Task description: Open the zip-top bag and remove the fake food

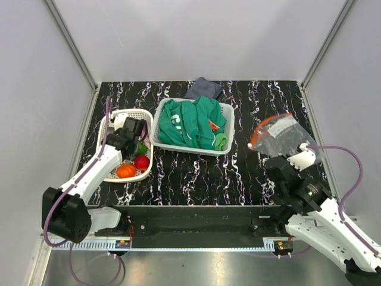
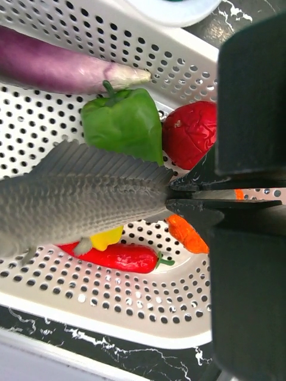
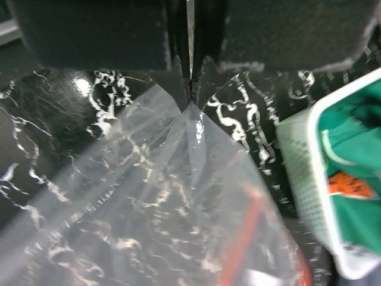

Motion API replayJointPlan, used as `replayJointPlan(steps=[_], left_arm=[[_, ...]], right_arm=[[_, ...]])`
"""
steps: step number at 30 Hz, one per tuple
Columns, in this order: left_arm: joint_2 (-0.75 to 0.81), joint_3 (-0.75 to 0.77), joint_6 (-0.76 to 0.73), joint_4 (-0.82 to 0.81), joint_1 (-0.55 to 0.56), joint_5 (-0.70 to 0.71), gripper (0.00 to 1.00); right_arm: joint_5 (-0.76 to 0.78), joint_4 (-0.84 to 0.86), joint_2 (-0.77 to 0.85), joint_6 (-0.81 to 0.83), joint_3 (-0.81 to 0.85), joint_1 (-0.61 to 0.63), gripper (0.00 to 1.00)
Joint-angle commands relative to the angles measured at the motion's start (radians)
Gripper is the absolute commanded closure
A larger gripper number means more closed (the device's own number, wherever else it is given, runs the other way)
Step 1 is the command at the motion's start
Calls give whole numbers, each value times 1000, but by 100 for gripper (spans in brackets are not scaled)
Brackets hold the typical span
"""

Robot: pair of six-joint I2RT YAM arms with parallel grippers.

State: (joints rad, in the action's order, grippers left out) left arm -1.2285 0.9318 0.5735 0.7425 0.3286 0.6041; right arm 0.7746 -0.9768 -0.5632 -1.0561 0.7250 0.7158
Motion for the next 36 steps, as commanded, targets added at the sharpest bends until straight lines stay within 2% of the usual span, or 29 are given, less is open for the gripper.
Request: replayJointPlan(steps=[1,3,4,6,7,8,11,12,14,15,18,19,21,25,26,29,34,36], left_arm=[[-20,-8,14,-65,-8,-15,96],[-26,-7,15,-63,-10,-23,88],[-29,-8,19,-61,-11,-26,75],[-26,-7,19,-63,-11,-40,61],[-22,-2,20,-60,-11,-43,54],[-17,-4,20,-60,-11,-49,40],[4,-4,22,-52,-11,-59,24],[10,-1,23,-46,-11,-63,20],[43,7,22,-32,-11,-102,17],[58,9,11,-28,-10,-128,16],[121,29,-15,-14,1,-271,16],[162,30,-17,-20,10,-309,15],[205,21,-20,-38,56,-424,14],[341,-30,21,-151,131,-598,5],[369,-69,31,-185,147,-683,1],[483,-143,61,-348,162,-791,1],[633,-264,112,-521,164,-845,1],[678,-301,187,-595,162,-877,1]], right_arm=[[69,-45,-38,-96,-33,-39,100],[55,-10,-41,-85,-51,-41,100],[45,0,-44,-79,-64,-41,100],[35,21,-58,-62,-67,-41,98],[22,29,-61,-55,-68,-41,94],[12,35,-66,-38,-70,-41,85],[-32,81,-50,19,-81,-41,75],[-44,104,-46,31,-84,-41,63],[-86,122,-20,70,-90,-42,49],[-101,147,-11,91,-91,-42,34],[-161,178,22,162,-87,-41,18],[-176,182,29,175,-78,-41,9],[-190,185,43,195,-64,-41,2],[-244,208,45,237,-26,-42,0],[-254,213,36,240,-21,-42,0],[-304,243,7,263,-13,-41,0],[-424,343,-7,311,-48,-42,0],[-460,374,16,315,-45,-41,0]])
